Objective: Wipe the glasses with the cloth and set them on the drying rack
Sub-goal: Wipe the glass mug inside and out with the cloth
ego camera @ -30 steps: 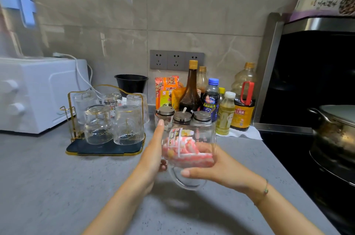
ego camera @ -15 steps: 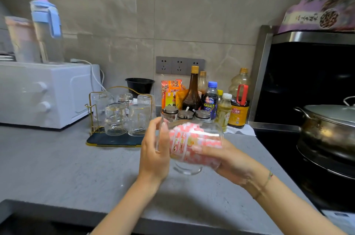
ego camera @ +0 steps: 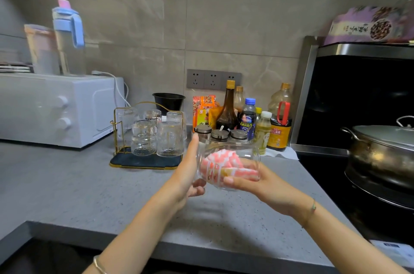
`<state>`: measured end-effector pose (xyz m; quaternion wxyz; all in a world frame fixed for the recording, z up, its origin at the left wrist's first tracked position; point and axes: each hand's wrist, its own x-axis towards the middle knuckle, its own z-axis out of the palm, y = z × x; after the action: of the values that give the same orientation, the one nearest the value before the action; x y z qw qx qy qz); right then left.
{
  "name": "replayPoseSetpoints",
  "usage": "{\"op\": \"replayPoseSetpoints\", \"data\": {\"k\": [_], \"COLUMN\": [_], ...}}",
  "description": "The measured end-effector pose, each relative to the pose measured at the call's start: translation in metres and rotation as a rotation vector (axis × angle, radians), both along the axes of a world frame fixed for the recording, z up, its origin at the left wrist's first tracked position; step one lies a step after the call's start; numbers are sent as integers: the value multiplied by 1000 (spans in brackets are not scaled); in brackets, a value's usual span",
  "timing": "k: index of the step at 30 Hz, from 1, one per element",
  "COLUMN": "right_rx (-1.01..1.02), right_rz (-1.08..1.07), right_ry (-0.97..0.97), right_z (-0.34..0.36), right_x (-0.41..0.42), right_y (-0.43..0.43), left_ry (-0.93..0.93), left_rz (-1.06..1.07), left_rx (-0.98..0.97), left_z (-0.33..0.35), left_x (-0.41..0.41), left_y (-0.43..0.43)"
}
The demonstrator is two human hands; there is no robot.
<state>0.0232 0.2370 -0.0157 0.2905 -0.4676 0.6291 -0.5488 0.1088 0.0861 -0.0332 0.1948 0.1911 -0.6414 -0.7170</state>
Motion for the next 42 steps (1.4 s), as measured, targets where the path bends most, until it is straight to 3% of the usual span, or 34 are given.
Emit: {"op": "replayPoseSetpoints", "data": {"k": [6, 12, 15, 20, 24, 26, 29, 32, 36, 39, 42], "right_rx": [29, -24, -33, -87, -76, -64, -38, -14, -21, -72, -69], "right_rz": [82, 156, 131, 77, 8, -17, -54, -37, 29, 66, 86], "right_ry": [-21, -359, -386, -394, -322, -241, -173, -157, -286, -453, -507], "right_z": [-3, 1, -1, -5, -9, -10, -12, -12, -7, -5, -5], "right_x": [8, 6, 2, 1, -2, -2, -2, 0, -1, -3, -2], "right_y": [-5, -3, -2, -6, -7, -8, -11, -14, -15, -14, -12], "left_ry": [119, 281, 312, 222, -33, -83, -80, -45, -5, 114, 209], "left_rz": [260, 272, 235, 139, 47, -24, -47, 80, 273, 261, 190], "left_rx": [-70, -353, -450, -397, -383, -286, -132, -107, -270, -429, -471], "left_z": [-20, -26, -32, -30, -22, -19, -16, -20, -30, -36, -40], "left_x": [-11, -1, 0, -2, 0, 5, 4, -3, -7, -6, -6], "left_y": [3, 9, 4, -2, -10, -12, -10, -6, -8, -10, -13]}}
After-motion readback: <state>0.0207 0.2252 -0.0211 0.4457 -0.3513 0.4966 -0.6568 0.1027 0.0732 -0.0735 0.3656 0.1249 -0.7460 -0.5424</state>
